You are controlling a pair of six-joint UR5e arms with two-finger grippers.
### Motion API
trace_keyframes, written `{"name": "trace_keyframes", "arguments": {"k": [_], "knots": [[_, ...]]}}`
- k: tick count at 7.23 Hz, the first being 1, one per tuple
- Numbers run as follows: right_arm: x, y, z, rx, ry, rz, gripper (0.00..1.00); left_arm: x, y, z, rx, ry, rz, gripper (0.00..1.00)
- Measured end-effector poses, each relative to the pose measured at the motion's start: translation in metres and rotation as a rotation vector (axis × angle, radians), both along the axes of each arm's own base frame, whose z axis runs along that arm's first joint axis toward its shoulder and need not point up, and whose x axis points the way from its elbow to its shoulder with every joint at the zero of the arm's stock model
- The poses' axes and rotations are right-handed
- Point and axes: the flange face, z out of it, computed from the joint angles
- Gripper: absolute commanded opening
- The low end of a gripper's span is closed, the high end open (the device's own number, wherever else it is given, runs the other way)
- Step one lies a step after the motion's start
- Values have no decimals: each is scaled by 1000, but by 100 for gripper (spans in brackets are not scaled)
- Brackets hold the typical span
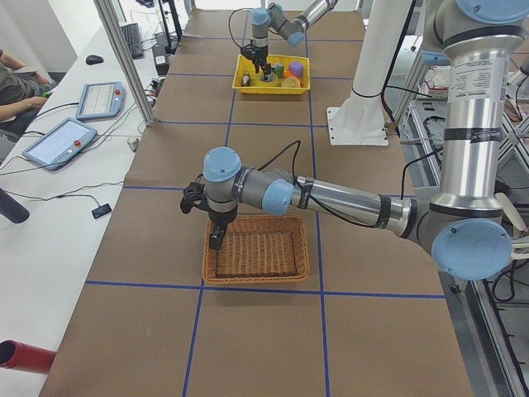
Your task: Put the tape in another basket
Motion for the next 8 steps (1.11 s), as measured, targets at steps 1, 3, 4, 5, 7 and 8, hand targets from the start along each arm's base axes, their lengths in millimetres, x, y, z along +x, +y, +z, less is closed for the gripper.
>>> {"name": "trace_keyframes", "arguments": {"k": [1, 3, 4, 5, 7, 8], "knots": [[5, -2, 0, -31, -18, -7, 0, 0, 0, -1, -2, 1, -3, 98], [15, -6, 3, -62, -35, -8, 0, 0, 0, -1, -1, 2, -5, 98], [20, -7, 5, -75, -36, 4, 0, 0, 0, -2, -1, 2, -4, 98], [27, -10, 0, -102, -46, 37, 0, 1, -1, -2, 0, 2, -4, 98], [66, -27, -19, -229, -126, 112, 0, 1, -1, -3, 2, 2, -4, 98], [89, -36, -25, -288, -171, 130, 0, 1, -1, -5, 0, 4, -9, 98]]}}
